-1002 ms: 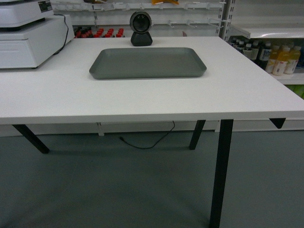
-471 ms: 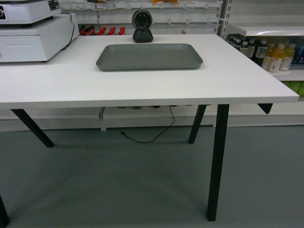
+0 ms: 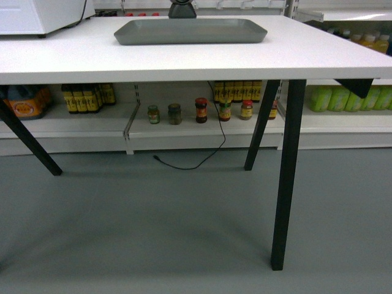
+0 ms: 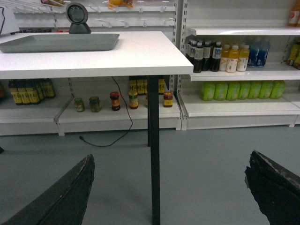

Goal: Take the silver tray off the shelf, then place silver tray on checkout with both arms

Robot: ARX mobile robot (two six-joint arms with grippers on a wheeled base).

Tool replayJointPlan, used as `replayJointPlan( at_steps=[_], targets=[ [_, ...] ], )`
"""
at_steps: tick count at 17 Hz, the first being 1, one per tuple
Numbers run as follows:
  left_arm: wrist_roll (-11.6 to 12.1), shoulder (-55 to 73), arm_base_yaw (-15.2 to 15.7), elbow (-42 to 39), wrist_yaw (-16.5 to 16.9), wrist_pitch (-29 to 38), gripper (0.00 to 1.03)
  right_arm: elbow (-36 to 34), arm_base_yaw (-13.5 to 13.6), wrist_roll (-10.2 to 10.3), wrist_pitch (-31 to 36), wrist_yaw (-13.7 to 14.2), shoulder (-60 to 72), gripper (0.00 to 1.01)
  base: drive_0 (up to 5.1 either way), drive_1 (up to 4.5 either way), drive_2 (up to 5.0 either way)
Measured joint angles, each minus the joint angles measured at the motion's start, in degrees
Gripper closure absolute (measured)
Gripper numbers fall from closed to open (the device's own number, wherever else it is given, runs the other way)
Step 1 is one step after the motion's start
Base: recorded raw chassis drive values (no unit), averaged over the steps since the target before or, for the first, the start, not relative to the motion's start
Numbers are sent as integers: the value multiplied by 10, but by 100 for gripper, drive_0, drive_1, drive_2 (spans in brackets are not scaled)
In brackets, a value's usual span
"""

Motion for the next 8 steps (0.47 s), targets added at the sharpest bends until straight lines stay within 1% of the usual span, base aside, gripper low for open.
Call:
replayJointPlan(
  at_steps=[8],
  targets=[
    [1, 0, 0, 0, 0, 0, 5, 0, 0, -1, 0, 0, 0, 3, 0, 0, 0]
  ],
)
